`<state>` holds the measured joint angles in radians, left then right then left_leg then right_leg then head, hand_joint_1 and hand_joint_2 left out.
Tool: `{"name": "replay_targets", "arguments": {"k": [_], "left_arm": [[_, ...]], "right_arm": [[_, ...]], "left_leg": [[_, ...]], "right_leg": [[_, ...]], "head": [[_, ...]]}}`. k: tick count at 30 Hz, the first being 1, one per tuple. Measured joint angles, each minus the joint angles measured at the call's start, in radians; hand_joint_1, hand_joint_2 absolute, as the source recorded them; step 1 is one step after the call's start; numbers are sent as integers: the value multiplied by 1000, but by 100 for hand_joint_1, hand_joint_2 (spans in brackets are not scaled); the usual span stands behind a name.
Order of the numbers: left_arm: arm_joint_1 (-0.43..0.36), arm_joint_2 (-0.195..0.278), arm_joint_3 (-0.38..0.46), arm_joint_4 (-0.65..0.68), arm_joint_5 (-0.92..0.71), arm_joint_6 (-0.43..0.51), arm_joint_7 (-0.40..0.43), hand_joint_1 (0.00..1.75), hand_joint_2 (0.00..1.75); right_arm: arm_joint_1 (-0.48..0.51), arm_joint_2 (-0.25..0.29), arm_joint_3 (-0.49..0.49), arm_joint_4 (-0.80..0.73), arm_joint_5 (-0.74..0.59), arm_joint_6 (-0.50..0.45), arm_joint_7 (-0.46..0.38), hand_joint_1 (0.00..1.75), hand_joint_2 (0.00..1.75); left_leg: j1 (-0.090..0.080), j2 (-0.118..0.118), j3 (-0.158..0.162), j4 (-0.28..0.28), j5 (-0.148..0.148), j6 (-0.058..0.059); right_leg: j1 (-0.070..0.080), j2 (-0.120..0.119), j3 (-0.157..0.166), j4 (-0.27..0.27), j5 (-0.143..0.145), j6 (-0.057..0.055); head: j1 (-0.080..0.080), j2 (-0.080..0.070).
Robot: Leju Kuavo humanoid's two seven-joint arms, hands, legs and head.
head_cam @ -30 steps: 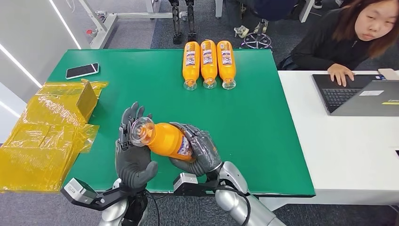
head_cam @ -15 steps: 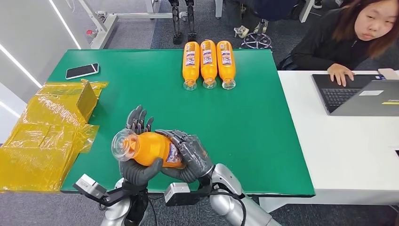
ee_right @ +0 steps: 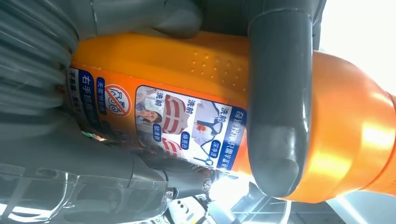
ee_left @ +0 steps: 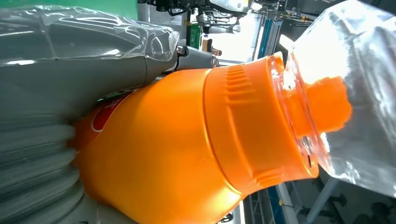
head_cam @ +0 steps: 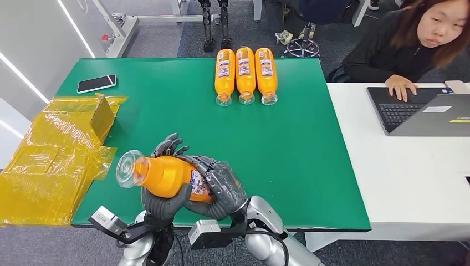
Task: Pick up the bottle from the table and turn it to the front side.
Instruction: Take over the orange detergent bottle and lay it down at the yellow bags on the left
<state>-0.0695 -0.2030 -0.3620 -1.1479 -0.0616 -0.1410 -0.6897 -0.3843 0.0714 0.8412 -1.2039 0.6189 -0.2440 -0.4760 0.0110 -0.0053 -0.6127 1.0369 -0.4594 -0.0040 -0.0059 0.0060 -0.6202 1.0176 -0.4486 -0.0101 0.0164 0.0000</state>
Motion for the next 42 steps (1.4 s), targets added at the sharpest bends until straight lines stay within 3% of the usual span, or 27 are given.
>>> {"name": "replay_targets", "arguments": {"k": [6, 10, 11, 14, 15, 26, 34, 42], "left_arm": [[8, 0, 0, 0, 6, 3, 0, 164, 175], [13, 0, 0, 0, 6, 4, 0, 152, 175], [14, 0, 0, 0, 6, 4, 0, 151, 175], [15, 0, 0, 0, 6, 5, 0, 148, 175], [15, 0, 0, 0, 6, 5, -1, 147, 175], [21, 1, 1, 0, 6, 8, -2, 137, 175], [-4, 2, 24, 49, -21, 66, -12, 146, 175], [-89, 31, 188, 169, 8, 143, -11, 145, 175]], "right_arm": [[27, -8, 0, -23, 18, 11, 9, 175, 175], [39, -13, -1, -33, 30, 19, 11, 175, 175], [41, -14, -1, -35, 32, 22, 11, 140, 175], [43, -16, -2, -38, 36, 30, 12, 9, 175], [45, -17, -2, -38, 37, 33, 12, 0, 175], [61, -20, -12, -37, 29, 32, -9, 0, 175], [65, -20, -23, -34, 12, 13, -13, 0, 175], [88, -28, -22, -77, -46, -108, -93, 0, 175]], "left_leg": [[0, 0, 0, 0, 0, 0], [0, 0, 0, 0, 0, 0], [0, 1, 0, 0, 0, 0], [0, 1, 0, 0, 0, 0], [0, 1, 0, 0, 0, 0], [0, 1, 0, 0, 0, 0], [0, 0, 0, 0, 0, 0], [1, 1, 0, 0, 0, 0]], "right_leg": [[0, 0, 0, 0, 0, 0], [0, 0, 0, 0, 0, 0], [0, 0, 0, 0, 0, 0], [0, 0, 0, 0, 0, 0], [0, 0, 0, 0, 0, 0], [0, 0, 0, 0, 0, 0], [0, 0, 0, 0, 0, 0], [0, 2, -1, 1, 0, -1]], "head": [[0, 0], [0, 0], [0, 0], [0, 0], [0, 0], [0, 0], [0, 0], [0, 0]]}}
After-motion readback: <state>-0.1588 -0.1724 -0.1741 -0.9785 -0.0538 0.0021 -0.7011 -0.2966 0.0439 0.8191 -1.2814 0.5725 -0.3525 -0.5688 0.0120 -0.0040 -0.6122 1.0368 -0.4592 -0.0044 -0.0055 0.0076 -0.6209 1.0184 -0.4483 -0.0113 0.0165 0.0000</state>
